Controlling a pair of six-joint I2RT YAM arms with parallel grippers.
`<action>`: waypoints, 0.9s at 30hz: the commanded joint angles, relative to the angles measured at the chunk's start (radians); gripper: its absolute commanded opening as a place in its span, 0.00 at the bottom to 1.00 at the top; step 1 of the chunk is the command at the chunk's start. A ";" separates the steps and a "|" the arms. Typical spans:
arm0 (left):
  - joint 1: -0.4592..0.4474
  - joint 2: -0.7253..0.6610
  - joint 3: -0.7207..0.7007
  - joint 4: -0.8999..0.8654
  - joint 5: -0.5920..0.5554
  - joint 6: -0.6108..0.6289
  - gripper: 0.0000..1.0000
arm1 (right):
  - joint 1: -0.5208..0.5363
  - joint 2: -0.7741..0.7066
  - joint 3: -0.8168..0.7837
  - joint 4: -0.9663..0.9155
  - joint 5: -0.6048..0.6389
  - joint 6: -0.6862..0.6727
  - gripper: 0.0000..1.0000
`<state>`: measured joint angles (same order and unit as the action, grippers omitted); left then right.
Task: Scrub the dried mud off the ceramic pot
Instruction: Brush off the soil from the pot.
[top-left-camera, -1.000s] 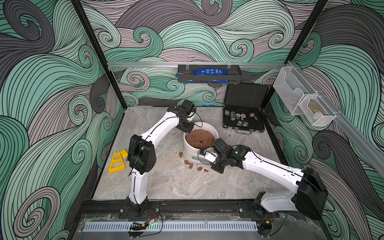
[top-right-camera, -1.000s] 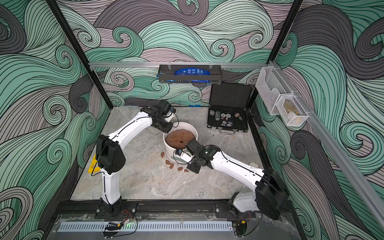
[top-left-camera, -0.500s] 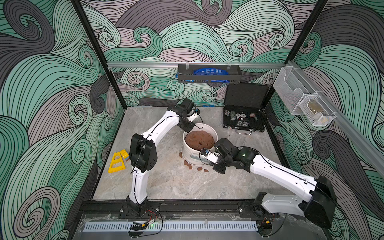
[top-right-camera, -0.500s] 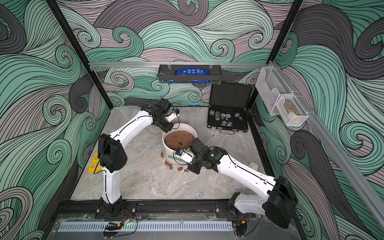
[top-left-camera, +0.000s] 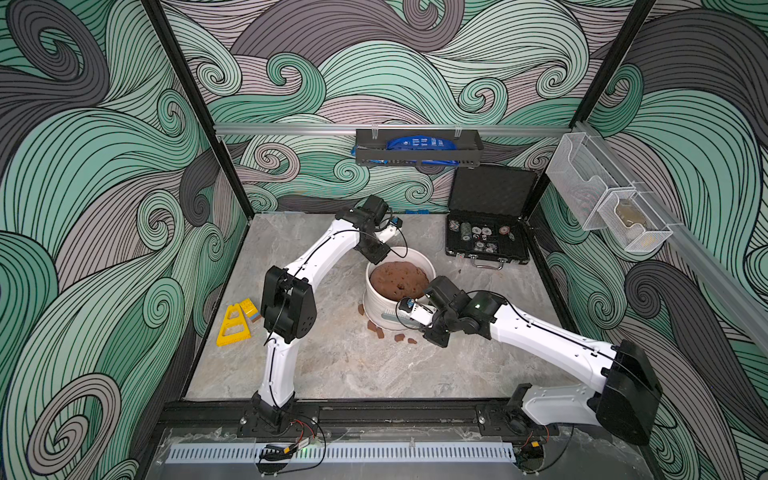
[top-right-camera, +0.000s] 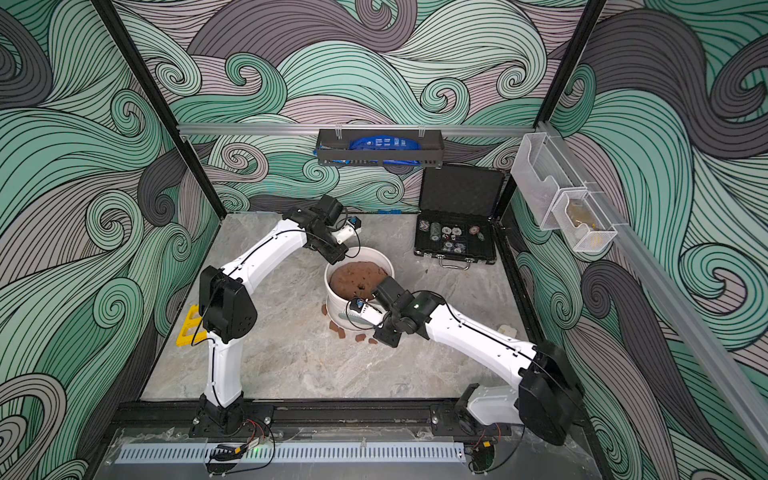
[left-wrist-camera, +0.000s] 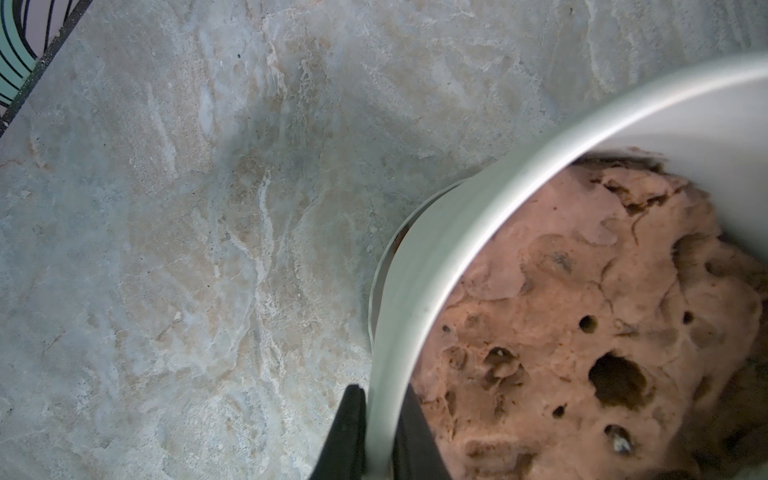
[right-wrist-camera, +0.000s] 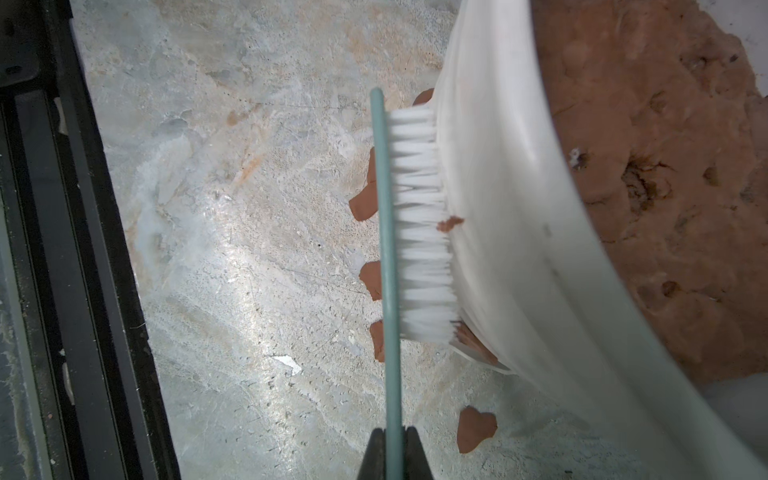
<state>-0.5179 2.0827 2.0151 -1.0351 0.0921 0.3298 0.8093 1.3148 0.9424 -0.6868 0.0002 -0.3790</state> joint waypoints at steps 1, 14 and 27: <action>-0.003 0.030 0.020 -0.056 0.061 0.051 0.16 | 0.014 -0.001 -0.036 0.000 0.061 0.011 0.00; -0.003 0.022 0.046 -0.064 0.059 0.040 0.20 | 0.084 -0.007 0.017 -0.063 0.072 -0.013 0.00; -0.003 -0.030 0.079 -0.064 0.004 -0.014 0.28 | 0.038 -0.118 0.001 -0.035 -0.007 -0.013 0.00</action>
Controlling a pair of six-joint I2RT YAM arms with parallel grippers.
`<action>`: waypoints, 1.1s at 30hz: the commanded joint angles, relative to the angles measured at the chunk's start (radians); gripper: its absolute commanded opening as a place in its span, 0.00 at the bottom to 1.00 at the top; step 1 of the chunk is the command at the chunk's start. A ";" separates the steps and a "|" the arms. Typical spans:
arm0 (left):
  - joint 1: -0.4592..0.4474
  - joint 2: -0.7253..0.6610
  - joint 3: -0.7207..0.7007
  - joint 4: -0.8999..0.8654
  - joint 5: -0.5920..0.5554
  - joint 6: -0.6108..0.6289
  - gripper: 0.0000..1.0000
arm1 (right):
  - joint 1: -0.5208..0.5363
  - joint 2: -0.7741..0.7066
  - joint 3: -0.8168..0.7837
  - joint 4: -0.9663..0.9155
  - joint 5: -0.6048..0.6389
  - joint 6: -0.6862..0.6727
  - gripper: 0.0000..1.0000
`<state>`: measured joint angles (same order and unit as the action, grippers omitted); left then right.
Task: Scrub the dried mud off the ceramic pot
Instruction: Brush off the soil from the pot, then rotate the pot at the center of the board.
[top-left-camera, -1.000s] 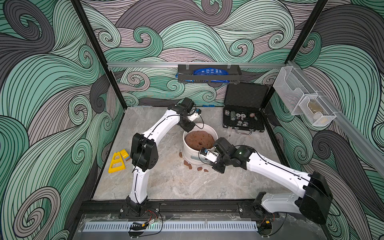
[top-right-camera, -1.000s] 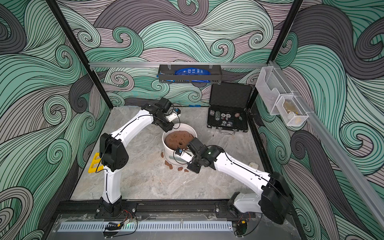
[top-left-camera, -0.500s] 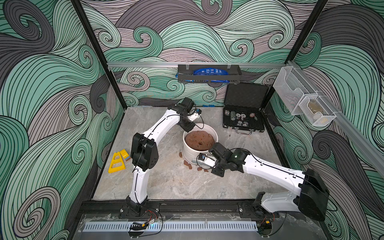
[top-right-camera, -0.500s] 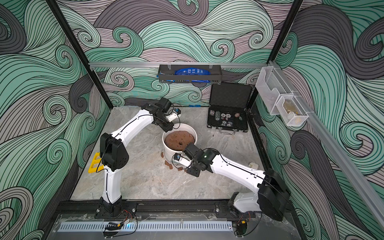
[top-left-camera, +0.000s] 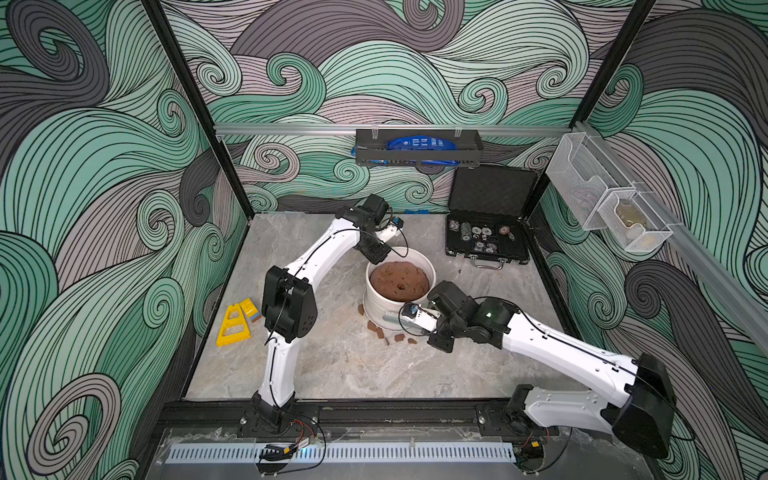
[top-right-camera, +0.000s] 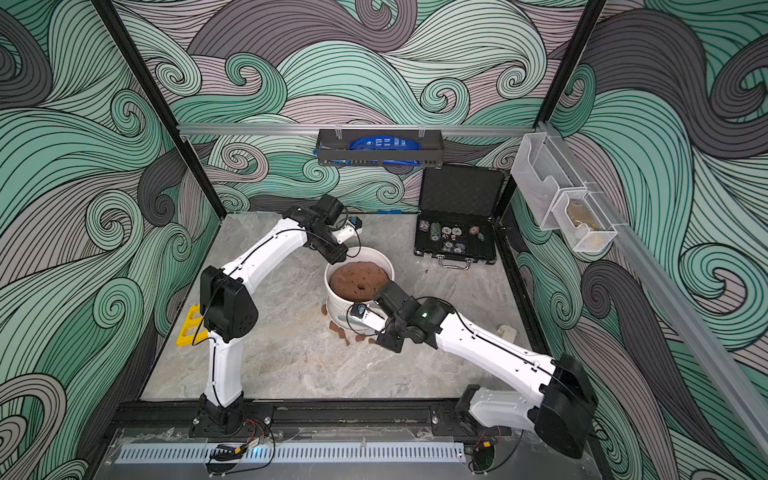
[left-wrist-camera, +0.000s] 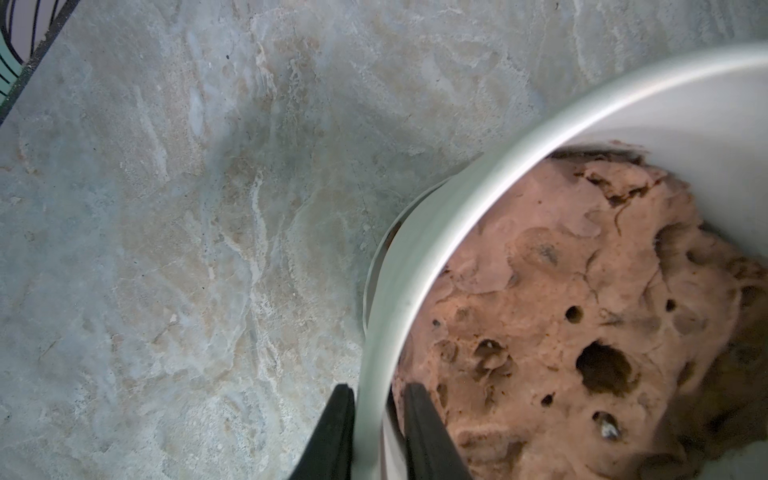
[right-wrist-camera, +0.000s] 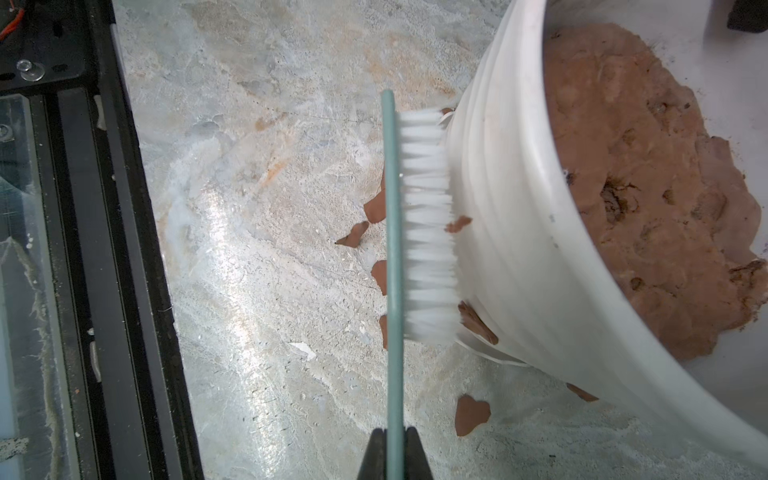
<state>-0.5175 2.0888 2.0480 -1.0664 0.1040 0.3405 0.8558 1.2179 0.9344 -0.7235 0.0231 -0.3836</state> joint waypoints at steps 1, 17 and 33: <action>-0.003 -0.047 0.046 -0.032 -0.011 -0.036 0.30 | -0.011 -0.025 0.010 0.002 -0.036 -0.008 0.00; -0.091 -0.221 -0.031 -0.226 -0.302 -0.766 0.68 | -0.032 -0.075 0.010 0.018 -0.066 -0.005 0.00; -0.217 -0.259 -0.247 -0.224 -0.347 -1.285 0.63 | -0.029 -0.122 0.001 0.025 -0.089 -0.018 0.00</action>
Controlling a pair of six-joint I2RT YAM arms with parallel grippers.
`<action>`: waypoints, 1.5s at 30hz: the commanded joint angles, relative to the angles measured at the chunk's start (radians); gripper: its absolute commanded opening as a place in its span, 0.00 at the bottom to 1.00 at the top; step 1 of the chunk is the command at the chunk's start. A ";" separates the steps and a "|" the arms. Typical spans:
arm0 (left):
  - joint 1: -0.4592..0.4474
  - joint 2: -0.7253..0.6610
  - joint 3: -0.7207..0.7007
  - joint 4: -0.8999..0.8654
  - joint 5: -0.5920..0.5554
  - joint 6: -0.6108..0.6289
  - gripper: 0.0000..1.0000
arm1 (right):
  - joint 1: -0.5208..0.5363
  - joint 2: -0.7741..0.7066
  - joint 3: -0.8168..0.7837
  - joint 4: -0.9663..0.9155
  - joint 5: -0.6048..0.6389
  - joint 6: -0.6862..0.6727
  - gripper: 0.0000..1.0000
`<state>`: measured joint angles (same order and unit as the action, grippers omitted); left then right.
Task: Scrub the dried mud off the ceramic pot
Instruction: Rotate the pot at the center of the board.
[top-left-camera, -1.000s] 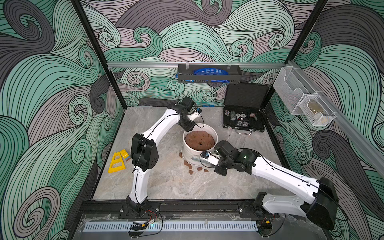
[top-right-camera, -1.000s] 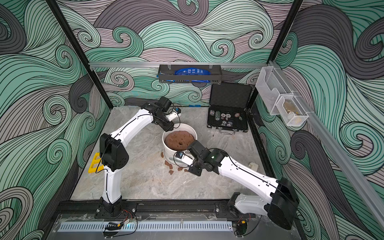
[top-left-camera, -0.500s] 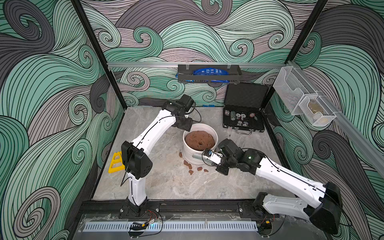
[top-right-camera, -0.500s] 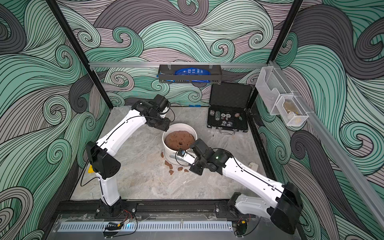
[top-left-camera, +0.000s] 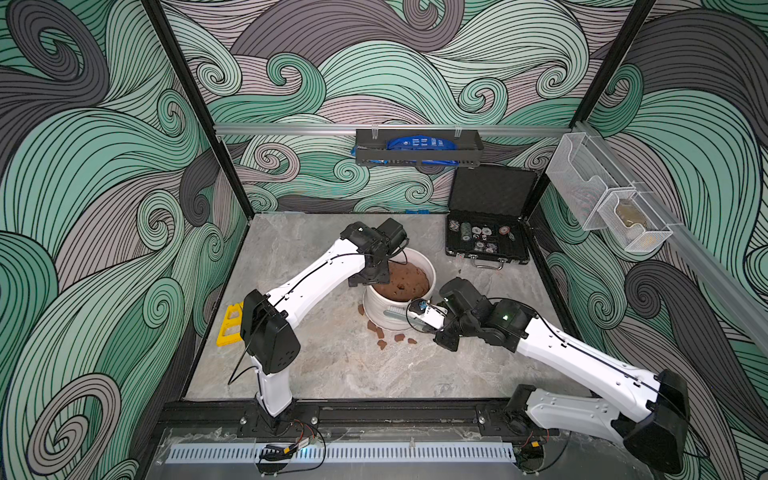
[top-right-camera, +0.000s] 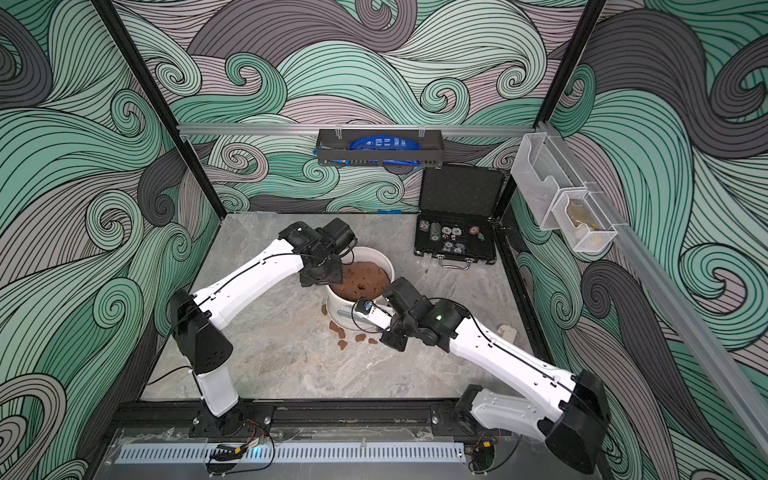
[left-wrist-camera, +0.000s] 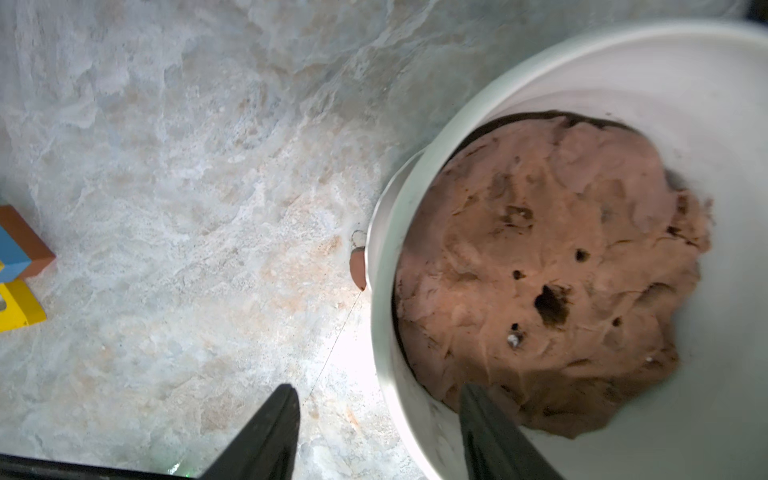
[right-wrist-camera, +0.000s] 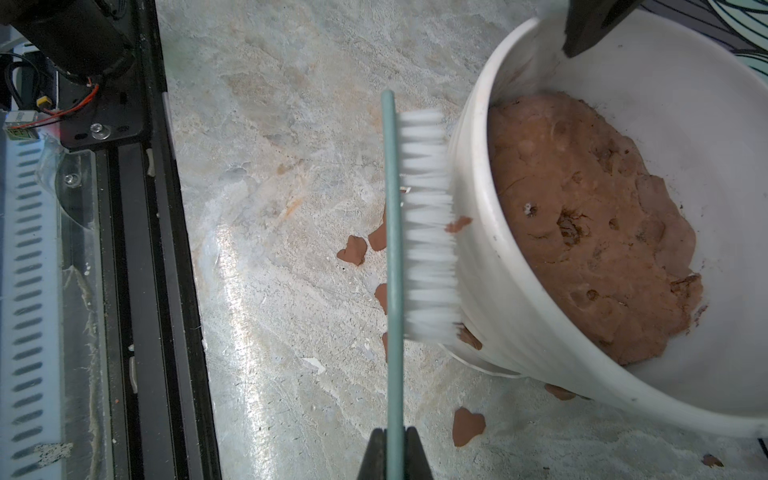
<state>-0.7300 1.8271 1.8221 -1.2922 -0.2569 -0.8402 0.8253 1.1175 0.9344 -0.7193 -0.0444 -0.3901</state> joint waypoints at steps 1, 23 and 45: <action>-0.005 0.005 -0.027 0.012 0.027 -0.110 0.61 | 0.002 -0.022 0.001 0.020 -0.021 -0.014 0.00; -0.007 0.089 -0.030 0.028 0.031 -0.096 0.08 | 0.003 -0.011 -0.007 0.039 -0.059 -0.020 0.00; 0.117 0.169 0.043 0.193 0.158 0.469 0.03 | 0.018 0.037 -0.015 0.055 -0.060 -0.023 0.00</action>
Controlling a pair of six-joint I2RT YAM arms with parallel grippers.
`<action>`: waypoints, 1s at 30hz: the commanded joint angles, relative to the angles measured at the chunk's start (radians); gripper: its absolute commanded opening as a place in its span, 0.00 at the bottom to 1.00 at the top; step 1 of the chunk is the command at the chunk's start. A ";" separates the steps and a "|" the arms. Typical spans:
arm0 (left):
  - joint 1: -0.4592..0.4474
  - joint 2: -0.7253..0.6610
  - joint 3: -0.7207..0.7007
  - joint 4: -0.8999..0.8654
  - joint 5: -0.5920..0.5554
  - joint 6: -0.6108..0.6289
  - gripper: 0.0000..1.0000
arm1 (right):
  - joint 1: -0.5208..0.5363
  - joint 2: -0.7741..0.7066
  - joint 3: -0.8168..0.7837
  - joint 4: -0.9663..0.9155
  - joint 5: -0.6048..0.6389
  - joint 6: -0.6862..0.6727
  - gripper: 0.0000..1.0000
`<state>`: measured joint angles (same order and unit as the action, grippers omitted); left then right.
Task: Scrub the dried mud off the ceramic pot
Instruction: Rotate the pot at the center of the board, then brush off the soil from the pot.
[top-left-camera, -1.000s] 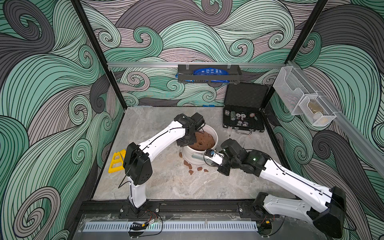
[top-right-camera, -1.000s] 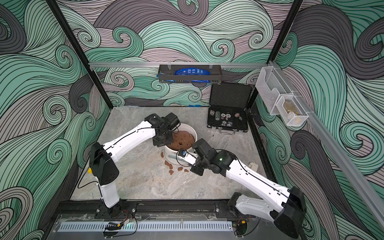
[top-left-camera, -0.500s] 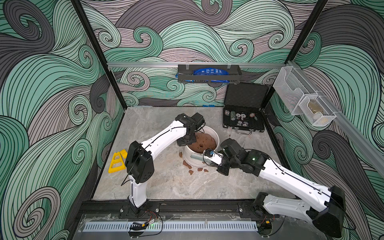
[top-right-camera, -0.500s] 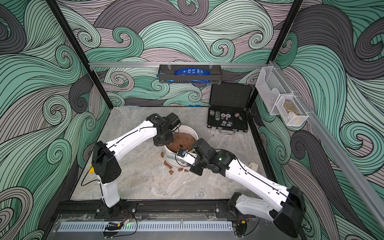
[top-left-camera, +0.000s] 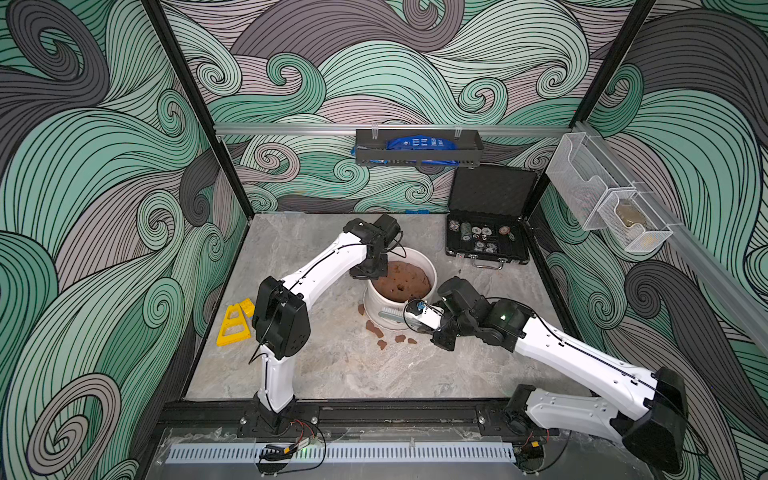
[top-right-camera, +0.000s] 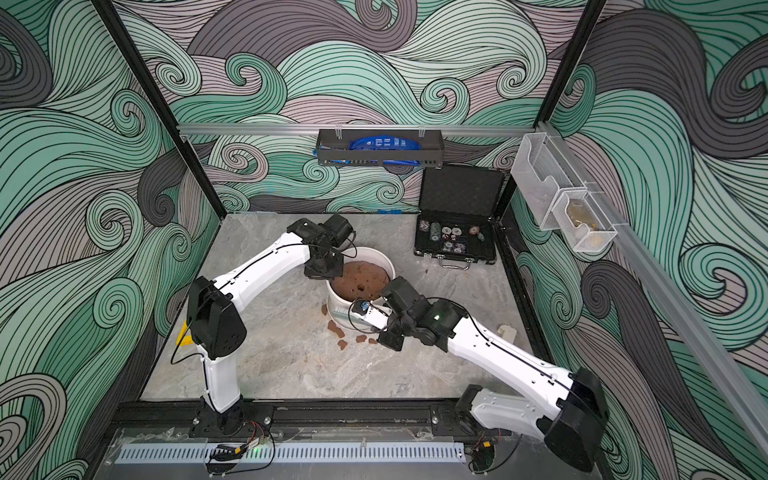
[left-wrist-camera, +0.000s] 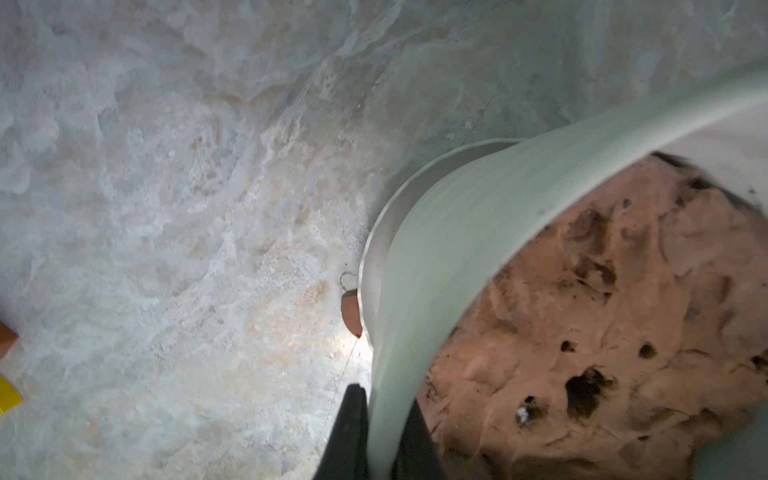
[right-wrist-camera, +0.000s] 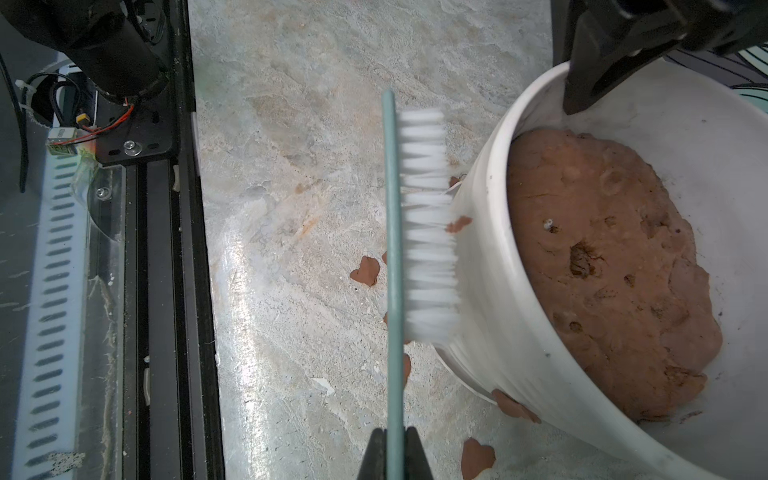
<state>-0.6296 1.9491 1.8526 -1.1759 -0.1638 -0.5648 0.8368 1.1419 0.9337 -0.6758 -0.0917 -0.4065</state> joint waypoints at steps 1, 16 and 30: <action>0.025 0.052 0.016 0.081 0.084 0.223 0.03 | 0.007 0.020 -0.014 0.012 -0.005 -0.005 0.00; 0.111 0.092 0.053 0.100 0.183 0.334 0.03 | 0.035 0.207 0.053 -0.003 0.092 0.174 0.00; 0.114 0.103 0.060 0.110 0.186 0.305 0.03 | 0.102 0.288 0.088 -0.026 0.171 0.535 0.00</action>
<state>-0.5388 1.9907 1.9034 -1.1225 -0.0273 -0.2428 0.9291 1.4277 1.0187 -0.6857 0.0345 0.0174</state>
